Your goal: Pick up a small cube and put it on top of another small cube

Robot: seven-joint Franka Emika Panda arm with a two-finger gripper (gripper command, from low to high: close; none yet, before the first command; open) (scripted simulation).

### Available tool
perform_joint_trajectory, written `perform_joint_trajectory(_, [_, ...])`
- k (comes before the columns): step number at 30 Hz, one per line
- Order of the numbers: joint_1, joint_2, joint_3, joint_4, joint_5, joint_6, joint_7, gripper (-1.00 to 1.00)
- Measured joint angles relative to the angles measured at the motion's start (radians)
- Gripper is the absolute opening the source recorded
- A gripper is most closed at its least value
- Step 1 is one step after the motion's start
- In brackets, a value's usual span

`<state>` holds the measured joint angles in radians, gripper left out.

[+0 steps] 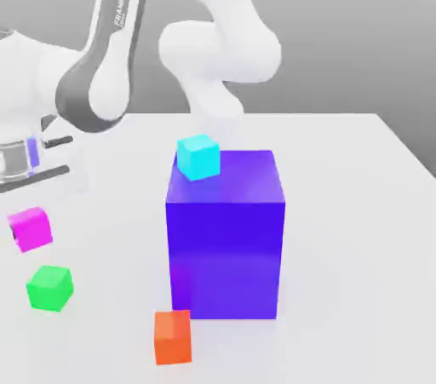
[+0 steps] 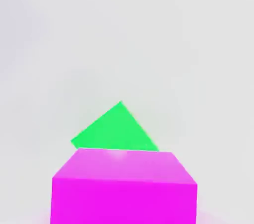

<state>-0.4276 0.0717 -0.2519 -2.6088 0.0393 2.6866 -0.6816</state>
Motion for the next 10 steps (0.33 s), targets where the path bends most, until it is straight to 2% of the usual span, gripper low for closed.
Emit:
perform_joint_trajectory(7, [-0.026, 0.135, 0.041, 0.004, 0.091, 0.120, -0.067, -1.00])
perform_joint_trajectory(8, [-0.028, 0.148, 0.045, 0.004, 0.101, 0.131, -0.074, 1.00])
perform_joint_trajectory(10, [-0.028, 0.148, 0.045, 0.004, 0.101, 0.131, -0.074, 1.00])
